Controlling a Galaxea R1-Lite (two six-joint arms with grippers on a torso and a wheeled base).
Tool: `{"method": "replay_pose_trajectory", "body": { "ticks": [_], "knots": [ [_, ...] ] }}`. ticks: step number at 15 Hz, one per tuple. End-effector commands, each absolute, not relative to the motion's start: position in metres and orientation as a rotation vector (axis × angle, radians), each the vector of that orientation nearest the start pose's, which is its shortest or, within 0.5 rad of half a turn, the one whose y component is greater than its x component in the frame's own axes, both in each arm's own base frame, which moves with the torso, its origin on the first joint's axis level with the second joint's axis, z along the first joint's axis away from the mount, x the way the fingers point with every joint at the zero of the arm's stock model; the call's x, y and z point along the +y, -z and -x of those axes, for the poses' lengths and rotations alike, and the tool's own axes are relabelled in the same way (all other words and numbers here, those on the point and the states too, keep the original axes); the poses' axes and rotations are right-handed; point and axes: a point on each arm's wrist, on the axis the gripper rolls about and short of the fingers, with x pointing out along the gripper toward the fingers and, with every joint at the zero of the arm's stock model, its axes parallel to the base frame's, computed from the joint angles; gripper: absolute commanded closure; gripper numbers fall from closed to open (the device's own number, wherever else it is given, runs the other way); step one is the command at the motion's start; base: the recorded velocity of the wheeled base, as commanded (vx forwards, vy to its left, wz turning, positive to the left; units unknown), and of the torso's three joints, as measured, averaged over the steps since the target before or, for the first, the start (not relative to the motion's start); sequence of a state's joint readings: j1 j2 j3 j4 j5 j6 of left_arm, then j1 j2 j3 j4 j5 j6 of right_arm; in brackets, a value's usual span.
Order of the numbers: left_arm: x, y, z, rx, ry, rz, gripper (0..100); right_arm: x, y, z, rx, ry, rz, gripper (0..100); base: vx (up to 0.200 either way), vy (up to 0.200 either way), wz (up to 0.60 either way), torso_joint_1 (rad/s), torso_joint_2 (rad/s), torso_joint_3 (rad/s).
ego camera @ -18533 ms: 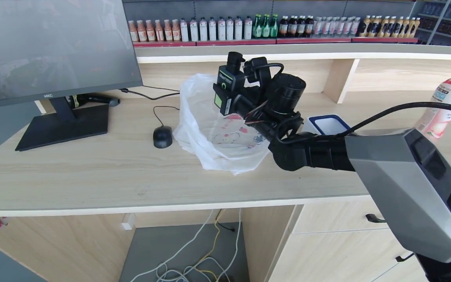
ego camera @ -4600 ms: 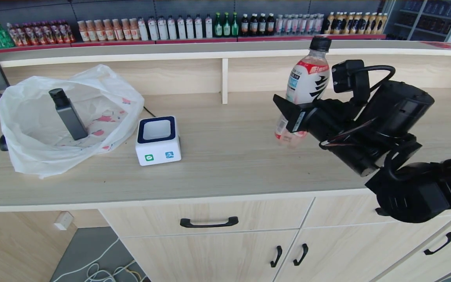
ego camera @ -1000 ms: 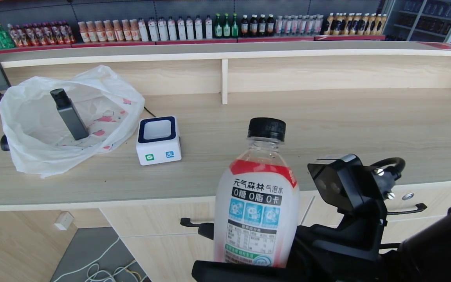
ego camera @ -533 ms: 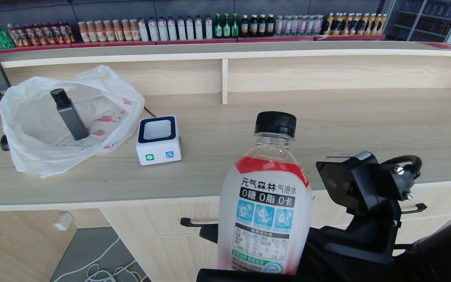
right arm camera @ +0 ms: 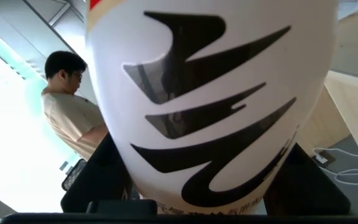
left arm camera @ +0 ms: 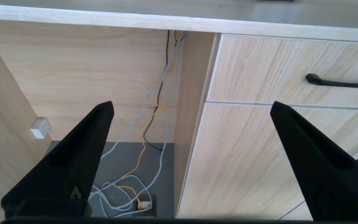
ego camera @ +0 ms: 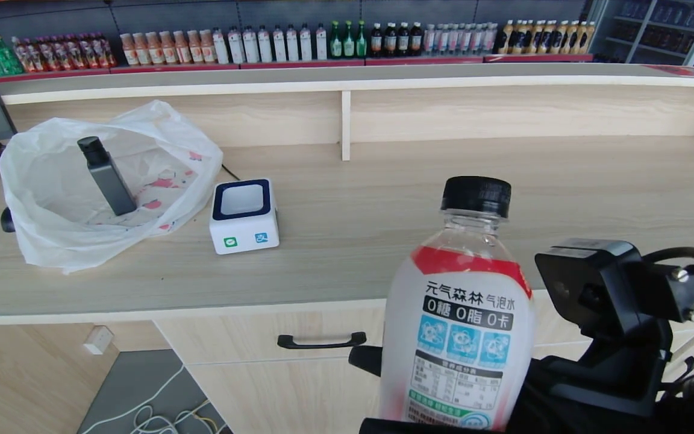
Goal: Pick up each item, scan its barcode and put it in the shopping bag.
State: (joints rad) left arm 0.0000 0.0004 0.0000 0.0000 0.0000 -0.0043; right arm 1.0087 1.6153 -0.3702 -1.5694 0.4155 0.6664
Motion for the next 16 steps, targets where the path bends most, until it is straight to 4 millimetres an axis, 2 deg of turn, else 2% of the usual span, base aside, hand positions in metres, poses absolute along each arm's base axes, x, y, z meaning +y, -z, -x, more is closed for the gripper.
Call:
{"method": "replay_pose_trajectory", "body": {
  "ticks": [1, 3, 5, 7, 10, 12, 14, 16],
  "knots": [
    [0.000, -0.075, 0.023, 0.000, 0.000, 0.005, 0, 0.185, -0.192, -0.126, 0.070, -1.384, -0.611, 100, 0.000, 0.000, 0.00, 0.000, 0.00, 0.000],
    [0.000, -0.075, 0.023, 0.000, 0.000, 0.005, 0, 0.175, -0.192, -0.137, -0.007, -1.232, -0.578, 100, 0.000, 0.000, 0.00, 0.000, 0.00, 0.000],
    [0.000, -0.075, 0.023, 0.000, 0.000, 0.005, 0, 0.170, -0.192, -0.140, -0.064, -1.060, -0.572, 100, 0.000, 0.000, 0.00, 0.000, 0.00, 0.000],
    [0.000, -0.075, 0.023, 0.000, 0.000, 0.005, 0, 0.168, -0.194, -0.141, -0.111, -0.975, -0.548, 100, 0.000, 0.000, 0.00, 0.000, 0.00, 0.000],
    [0.000, -0.075, 0.023, 0.000, 0.000, 0.003, 0, 0.163, -0.196, -0.139, -0.222, -0.920, -0.368, 100, 0.000, 0.000, 0.00, 0.000, 0.00, 0.000],
    [0.000, -0.075, 0.023, 0.000, 0.000, -0.003, 0, 0.162, -0.199, -0.142, -0.280, -0.806, -0.283, 100, 0.000, 0.000, 0.00, 0.000, 0.00, 0.000],
    [0.000, -0.075, 0.023, 0.000, 0.000, -0.005, 0, 0.156, -0.197, -0.144, -0.309, -0.570, -0.172, 100, 0.000, 0.000, 0.00, 0.000, 0.00, 0.000],
    [0.000, -0.075, 0.023, 0.000, 0.000, -0.002, 0, 0.158, -0.206, -0.147, -0.351, -0.513, -0.149, 100, 0.000, 0.000, 0.00, 0.000, 0.00, 0.000]
  ]
}}
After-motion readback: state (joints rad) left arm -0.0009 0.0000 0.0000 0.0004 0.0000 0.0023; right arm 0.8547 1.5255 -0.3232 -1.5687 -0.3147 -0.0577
